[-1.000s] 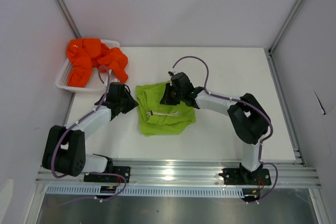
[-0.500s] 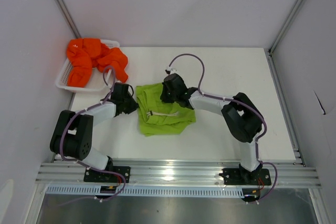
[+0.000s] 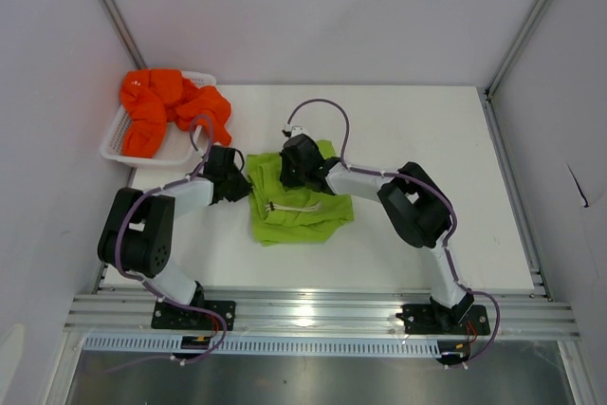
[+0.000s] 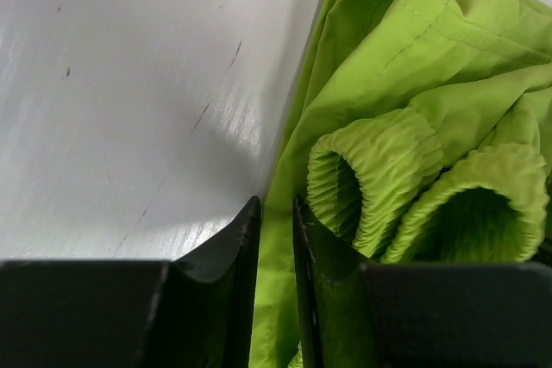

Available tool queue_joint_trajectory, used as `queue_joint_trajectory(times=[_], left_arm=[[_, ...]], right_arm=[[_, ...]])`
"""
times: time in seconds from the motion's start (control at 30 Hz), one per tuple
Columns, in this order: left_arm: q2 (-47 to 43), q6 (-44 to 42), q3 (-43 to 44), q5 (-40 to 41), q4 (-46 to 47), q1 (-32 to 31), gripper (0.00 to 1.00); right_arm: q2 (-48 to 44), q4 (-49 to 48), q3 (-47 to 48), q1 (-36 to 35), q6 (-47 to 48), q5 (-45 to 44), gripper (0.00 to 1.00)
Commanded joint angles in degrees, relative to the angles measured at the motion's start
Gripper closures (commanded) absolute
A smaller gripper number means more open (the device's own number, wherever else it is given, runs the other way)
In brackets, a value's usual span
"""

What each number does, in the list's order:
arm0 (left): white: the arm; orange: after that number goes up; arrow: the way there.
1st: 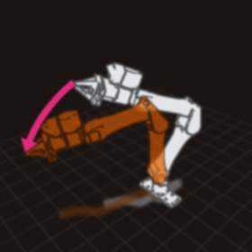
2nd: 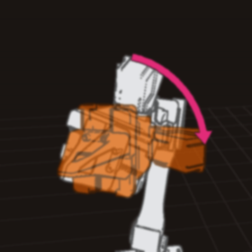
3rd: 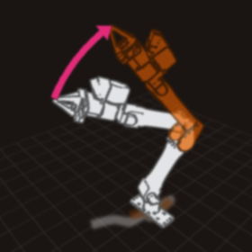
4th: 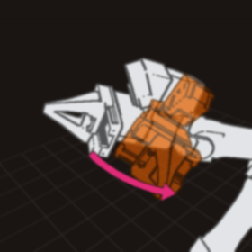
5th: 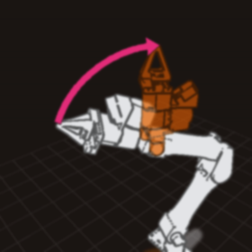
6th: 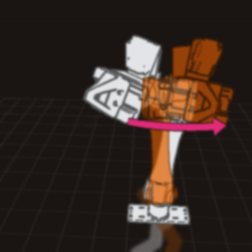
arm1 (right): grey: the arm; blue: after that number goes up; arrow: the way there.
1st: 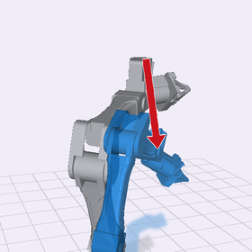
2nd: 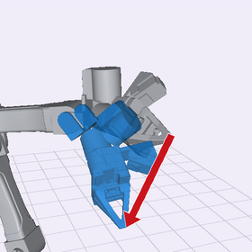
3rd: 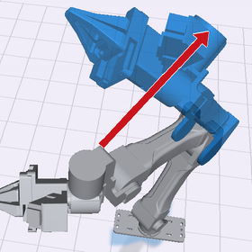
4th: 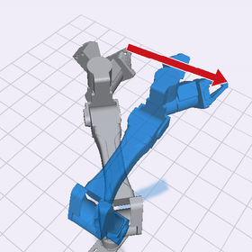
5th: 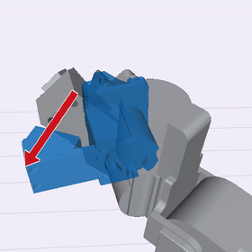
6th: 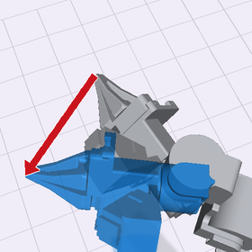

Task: Fold and stack the shorts
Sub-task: Fold the shorts

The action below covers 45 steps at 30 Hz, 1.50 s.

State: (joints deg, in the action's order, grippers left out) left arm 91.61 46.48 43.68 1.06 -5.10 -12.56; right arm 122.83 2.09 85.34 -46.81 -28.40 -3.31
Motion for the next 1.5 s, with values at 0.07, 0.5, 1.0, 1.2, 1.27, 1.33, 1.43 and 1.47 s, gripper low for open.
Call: queue_joint_trajectory(times=[0.07,0.5,1.0,1.2,1.27,1.33,1.43,1.47], left_arm=[[0.8,-0.8,2.1,0.2,1.5,0.5,0.76],[-1.7,-1.4,1.9,1.3,0.3,0.5,0.77],[-12.8,-1.4,-2.7,4.7,-7.0,3.7,0.49],[-21.4,-1.7,-3.3,2.6,-8.3,5.1,0.45],[-22.3,-1.8,-2.8,0.1,-6.5,5.1,0.45],[-23.0,-2.2,-2.3,-4.6,-3.5,5.0,0.45],[-22.2,-2.4,-0.8,-7.1,-1.7,4.6,0.47],[-21.7,-2.6,-0.2,-7.5,-1.6,4.4,0.47]], right_arm=[[-2.0,-7.9,0.3,-3.1,2.2,6.0,0.92],[-5.8,-6.0,-1.0,-2.9,1.9,3.6,0.9],[-24.2,-11.6,-15.4,3.0,-3.5,9.5,0.71],[-24.0,-26.9,-25.3,7.8,-13.3,26.4,0.71],[-21.6,-33.1,-27.8,7.7,-15.4,30.4,0.71],[-19.7,-38.3,-28.8,7.2,-18.2,32.4,0.71],[-15.7,-44.5,-30.0,5.9,-21.3,35.1,0.72],[-13.6,-45.5,-29.9,5.4,-22.0,35.6,0.72]])
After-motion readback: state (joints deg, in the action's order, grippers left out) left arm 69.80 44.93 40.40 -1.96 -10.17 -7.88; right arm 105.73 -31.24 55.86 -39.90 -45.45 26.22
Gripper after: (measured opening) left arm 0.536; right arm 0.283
